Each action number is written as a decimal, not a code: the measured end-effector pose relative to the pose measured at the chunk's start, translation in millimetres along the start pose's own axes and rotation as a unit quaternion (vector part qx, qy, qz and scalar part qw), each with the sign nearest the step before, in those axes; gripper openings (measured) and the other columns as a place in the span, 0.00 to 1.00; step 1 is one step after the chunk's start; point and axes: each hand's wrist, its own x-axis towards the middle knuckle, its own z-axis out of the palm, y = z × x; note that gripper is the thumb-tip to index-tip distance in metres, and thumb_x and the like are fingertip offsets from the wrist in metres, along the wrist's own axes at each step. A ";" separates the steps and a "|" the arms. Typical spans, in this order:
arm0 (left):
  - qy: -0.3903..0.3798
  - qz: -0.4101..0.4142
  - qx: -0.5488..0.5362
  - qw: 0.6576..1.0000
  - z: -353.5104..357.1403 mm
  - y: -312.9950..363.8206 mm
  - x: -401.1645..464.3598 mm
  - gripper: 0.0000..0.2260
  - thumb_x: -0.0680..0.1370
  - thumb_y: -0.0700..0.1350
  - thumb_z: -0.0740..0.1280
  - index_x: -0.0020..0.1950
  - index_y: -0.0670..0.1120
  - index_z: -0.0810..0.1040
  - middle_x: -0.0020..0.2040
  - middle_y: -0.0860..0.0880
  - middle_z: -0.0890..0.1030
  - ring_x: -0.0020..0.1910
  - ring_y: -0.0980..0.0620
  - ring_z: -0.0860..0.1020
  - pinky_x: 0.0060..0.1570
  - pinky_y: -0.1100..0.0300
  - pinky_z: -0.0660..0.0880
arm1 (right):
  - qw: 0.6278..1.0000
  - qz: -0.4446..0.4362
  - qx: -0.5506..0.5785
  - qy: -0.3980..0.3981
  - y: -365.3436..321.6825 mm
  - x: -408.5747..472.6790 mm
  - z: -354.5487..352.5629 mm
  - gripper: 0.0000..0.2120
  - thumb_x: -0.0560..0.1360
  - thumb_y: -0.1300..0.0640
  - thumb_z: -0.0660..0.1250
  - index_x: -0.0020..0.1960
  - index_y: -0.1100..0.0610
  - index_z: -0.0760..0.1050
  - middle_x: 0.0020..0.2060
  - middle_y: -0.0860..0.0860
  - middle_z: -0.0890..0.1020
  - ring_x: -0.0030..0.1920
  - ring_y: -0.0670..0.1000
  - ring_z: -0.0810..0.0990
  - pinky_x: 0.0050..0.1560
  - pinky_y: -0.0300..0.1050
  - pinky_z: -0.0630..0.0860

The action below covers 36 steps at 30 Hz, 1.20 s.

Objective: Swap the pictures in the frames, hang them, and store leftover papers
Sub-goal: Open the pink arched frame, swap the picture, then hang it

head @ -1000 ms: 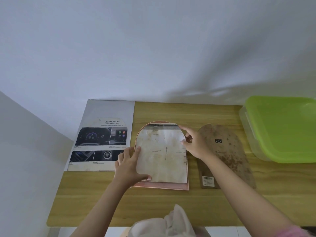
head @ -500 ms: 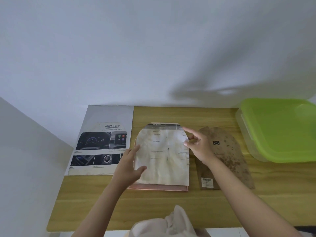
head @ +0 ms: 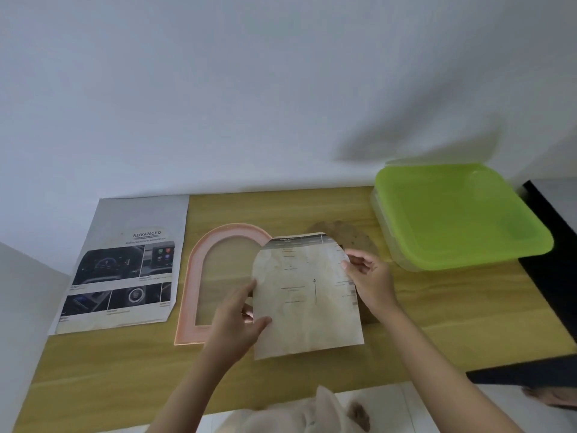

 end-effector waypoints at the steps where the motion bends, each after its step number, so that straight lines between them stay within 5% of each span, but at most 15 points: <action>1: -0.008 0.001 0.000 1.000 11.9 6.6 -2.8 0.33 0.69 0.42 0.74 0.71 0.47 0.65 0.55 0.53 0.76 0.44 0.56 0.77 0.43 0.65 0.78 | 1.000 0.004 0.000 0.006 6.7 -3.0 -14.6 0.13 0.72 0.67 0.71 0.54 0.56 0.79 0.46 0.50 0.83 0.44 0.40 0.82 0.45 0.32 0.77; 12: -0.051 -0.014 -0.024 0.998 178.6 80.6 -38.2 0.30 0.68 0.41 0.74 0.68 0.49 0.69 0.51 0.54 0.75 0.42 0.55 0.76 0.39 0.71 0.74 | 0.995 0.062 -0.067 0.038 74.9 -24.3 -189.7 0.13 0.71 0.66 0.71 0.55 0.60 0.79 0.41 0.52 0.83 0.41 0.50 0.82 0.44 0.46 0.79; 19: -0.071 -0.005 -0.003 0.997 265.8 116.9 -32.8 0.33 0.67 0.43 0.75 0.70 0.48 0.68 0.52 0.52 0.75 0.42 0.57 0.76 0.40 0.70 0.75 | 0.980 0.025 -0.188 0.053 98.9 -2.6 -271.1 0.12 0.73 0.62 0.70 0.56 0.56 0.80 0.46 0.52 0.81 0.45 0.47 0.79 0.49 0.43 0.78; 26: -0.083 -0.025 0.077 0.993 295.3 135.0 -17.9 0.40 0.65 0.50 0.76 0.73 0.49 0.61 0.57 0.51 0.63 0.54 0.52 0.71 0.59 0.56 0.74 | 0.961 0.008 -0.277 -0.007 110.8 17.2 -293.6 0.23 0.68 0.51 0.75 0.62 0.53 0.75 0.51 0.50 0.73 0.52 0.48 0.73 0.53 0.39 0.68; 36: -0.083 -0.032 0.137 0.986 298.1 136.5 -14.1 0.40 0.66 0.53 0.75 0.73 0.48 0.60 0.61 0.50 0.61 0.57 0.51 0.69 0.58 0.55 0.74 | 0.958 -0.019 -0.286 0.000 124.6 24.2 -292.7 0.25 0.68 0.49 0.75 0.62 0.55 0.76 0.50 0.52 0.69 0.53 0.53 0.71 0.55 0.44 0.71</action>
